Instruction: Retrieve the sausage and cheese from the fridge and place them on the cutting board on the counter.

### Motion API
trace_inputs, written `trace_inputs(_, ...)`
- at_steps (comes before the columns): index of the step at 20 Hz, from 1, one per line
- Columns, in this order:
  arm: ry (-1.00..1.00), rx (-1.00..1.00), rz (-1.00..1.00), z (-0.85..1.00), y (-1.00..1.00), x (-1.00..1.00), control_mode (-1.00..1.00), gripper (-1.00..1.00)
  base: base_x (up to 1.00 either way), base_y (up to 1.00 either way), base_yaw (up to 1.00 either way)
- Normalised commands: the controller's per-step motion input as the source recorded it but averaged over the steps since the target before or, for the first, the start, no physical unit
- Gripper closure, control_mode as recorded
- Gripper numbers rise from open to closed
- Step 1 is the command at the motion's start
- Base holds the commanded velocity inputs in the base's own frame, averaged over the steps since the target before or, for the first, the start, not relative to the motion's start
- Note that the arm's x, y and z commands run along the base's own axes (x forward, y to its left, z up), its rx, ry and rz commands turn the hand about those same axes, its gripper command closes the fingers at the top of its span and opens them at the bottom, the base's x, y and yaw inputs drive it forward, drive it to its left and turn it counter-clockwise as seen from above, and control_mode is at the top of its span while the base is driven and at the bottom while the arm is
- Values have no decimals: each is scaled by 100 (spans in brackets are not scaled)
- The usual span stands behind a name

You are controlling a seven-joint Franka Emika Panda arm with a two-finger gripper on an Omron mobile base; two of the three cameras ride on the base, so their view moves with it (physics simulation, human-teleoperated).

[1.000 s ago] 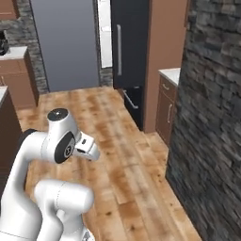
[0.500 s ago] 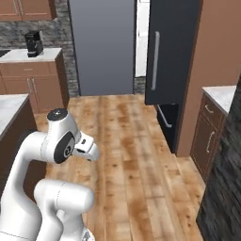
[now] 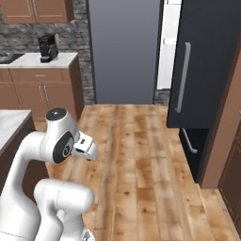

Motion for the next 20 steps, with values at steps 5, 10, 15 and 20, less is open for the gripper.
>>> trace_inputs(5, 0, 0, 0, 0, 0, 0, 100, -100, 100, 0, 17)
trace_inputs(10, 0, 0, 0, 0, 0, 0, 100, -100, 100, 0, 11)
trace_inputs(15, 0, 0, 0, 0, 0, 0, 100, -100, 100, 6, 3)
trace_inputs(20, 0, 0, 0, 0, 0, 0, 100, -100, 100, 32, -20)
